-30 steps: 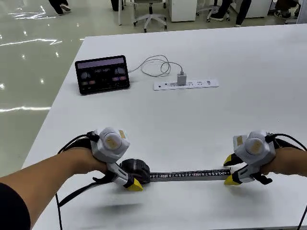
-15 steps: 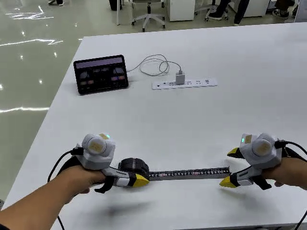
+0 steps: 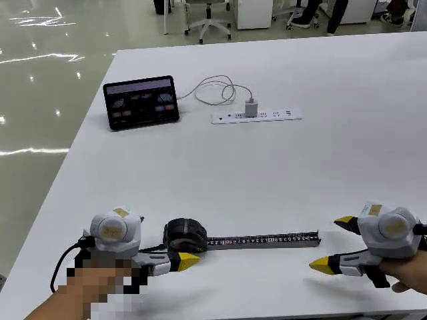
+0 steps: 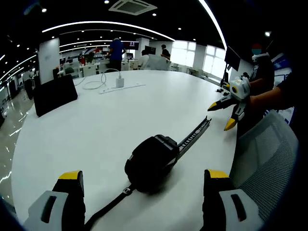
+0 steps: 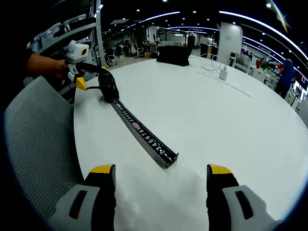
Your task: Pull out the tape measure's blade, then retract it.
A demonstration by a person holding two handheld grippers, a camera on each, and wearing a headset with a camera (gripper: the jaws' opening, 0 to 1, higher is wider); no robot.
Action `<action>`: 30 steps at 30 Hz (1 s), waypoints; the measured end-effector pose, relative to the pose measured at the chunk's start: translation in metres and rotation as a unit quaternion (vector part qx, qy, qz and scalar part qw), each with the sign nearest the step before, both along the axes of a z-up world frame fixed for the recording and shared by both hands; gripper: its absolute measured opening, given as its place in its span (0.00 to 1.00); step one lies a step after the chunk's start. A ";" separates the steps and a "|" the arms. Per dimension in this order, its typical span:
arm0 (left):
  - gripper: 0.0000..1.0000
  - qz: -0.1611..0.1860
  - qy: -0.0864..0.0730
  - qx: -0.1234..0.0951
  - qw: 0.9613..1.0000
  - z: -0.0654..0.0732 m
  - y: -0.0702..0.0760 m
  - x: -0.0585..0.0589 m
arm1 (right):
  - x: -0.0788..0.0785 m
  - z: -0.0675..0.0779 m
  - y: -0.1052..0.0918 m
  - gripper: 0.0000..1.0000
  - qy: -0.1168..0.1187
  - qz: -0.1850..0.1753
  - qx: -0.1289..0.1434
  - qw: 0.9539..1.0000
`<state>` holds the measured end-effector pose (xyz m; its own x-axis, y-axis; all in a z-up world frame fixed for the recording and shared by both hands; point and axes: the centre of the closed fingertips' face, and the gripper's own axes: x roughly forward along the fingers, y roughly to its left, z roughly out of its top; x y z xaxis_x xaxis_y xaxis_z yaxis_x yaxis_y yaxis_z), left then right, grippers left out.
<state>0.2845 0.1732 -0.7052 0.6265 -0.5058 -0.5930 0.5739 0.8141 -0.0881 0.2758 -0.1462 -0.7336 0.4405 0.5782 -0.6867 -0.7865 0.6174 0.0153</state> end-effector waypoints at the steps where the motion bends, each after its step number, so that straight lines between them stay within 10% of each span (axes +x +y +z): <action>1: 1.00 0.003 -0.002 0.004 1.000 0.000 0.005 -0.002 | -0.003 0.001 -0.002 0.75 -0.003 -0.002 0.001 1.000; 10: 1.00 0.020 -0.011 0.006 1.000 0.006 0.025 -0.020 | -0.015 0.017 -0.019 0.86 -0.036 -0.024 0.014 0.999; 30: 1.00 0.048 -0.030 -0.004 0.998 0.017 0.057 -0.042 | -0.051 0.026 -0.050 1.00 -0.011 -0.057 0.041 0.997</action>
